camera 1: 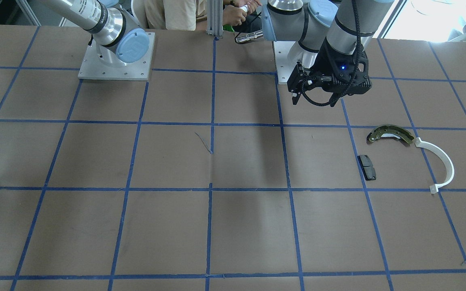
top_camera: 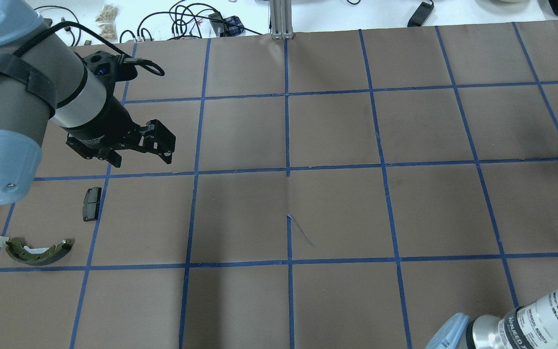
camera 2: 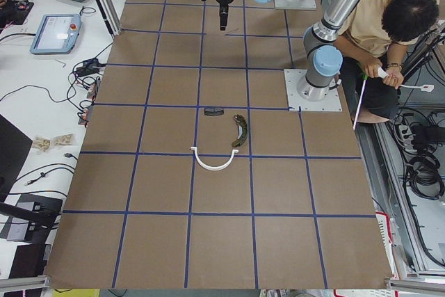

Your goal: Place bearing gear from tray to pile

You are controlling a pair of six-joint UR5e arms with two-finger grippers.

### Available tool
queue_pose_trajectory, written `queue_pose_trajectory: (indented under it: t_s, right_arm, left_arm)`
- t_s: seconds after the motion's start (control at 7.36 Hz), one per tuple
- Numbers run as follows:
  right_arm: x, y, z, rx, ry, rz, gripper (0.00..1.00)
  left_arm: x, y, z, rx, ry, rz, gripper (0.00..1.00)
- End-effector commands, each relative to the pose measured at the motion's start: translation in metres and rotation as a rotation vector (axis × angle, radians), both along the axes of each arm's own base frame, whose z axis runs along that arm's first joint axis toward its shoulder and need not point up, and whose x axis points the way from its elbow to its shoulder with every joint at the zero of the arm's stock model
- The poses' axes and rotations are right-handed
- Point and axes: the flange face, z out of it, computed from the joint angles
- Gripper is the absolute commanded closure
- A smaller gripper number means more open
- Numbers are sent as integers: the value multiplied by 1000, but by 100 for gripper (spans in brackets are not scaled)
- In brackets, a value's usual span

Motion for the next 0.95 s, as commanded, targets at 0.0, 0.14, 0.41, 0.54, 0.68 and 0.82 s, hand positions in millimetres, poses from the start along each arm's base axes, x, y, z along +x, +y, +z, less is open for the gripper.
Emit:
queue_pose_trajectory:
  t_s: [0.0, 0.14, 0.41, 0.54, 0.68, 0.82]
  right_arm:
    - [1, 13, -31, 4, 1, -42, 0]
    - [6, 17, -39, -18, 35, -56, 0]
    - [7, 22, -45, -19, 62, -56, 19]
    - [8, 22, -45, -17, 60, -58, 29]
    - [8, 22, -46, -15, 58, -59, 35]
    - [9, 23, -47, -12, 54, -59, 48]
  left_arm:
    - [-3, 0, 0, -9, -1, -28, 0]
    - [-2, -3, -5, 2, -8, -28, 0]
    - [-1, -5, -5, -1, -10, -25, 0]
    - [-1, -5, -4, -2, -8, -25, 0]
    - [0, -4, -7, 4, -8, -23, 0]
    - [1, -5, -9, 10, -6, -22, 0]
